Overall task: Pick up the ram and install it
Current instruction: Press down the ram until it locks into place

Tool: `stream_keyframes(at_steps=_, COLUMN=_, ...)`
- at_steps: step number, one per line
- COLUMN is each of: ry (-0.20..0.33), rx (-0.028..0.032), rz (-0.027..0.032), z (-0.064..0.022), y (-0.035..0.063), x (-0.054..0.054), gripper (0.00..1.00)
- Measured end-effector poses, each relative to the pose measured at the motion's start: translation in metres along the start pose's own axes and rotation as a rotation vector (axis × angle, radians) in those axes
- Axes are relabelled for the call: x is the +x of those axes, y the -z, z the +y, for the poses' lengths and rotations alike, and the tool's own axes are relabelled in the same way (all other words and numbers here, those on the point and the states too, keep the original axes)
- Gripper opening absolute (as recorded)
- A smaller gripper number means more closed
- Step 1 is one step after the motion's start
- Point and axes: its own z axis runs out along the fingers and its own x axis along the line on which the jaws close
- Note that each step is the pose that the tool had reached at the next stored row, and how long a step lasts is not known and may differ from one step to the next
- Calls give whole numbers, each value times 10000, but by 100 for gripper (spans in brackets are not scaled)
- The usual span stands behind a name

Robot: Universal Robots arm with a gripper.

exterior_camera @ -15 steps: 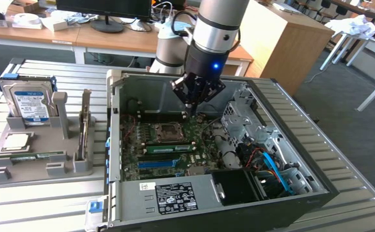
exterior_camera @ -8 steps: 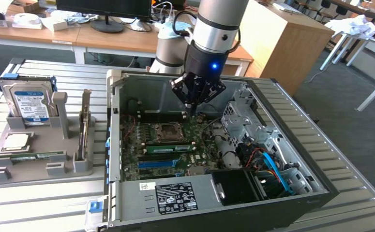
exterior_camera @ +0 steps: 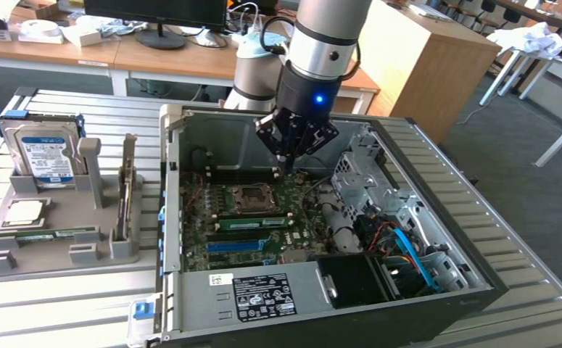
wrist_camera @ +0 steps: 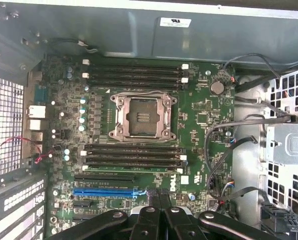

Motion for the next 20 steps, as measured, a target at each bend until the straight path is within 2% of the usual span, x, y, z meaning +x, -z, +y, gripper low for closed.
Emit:
stream_keyframes(at_steps=4, ry=-4, rx=1, rz=12, z=0, y=0, x=-1, gripper=10)
stream_keyframes(at_steps=13, ry=-14, rx=2, rz=278, z=0, y=-1, x=-21, gripper=10)
stream_keyframes(at_steps=20, ry=-14, rx=1, rz=284, z=1, y=0, x=-2, gripper=10)
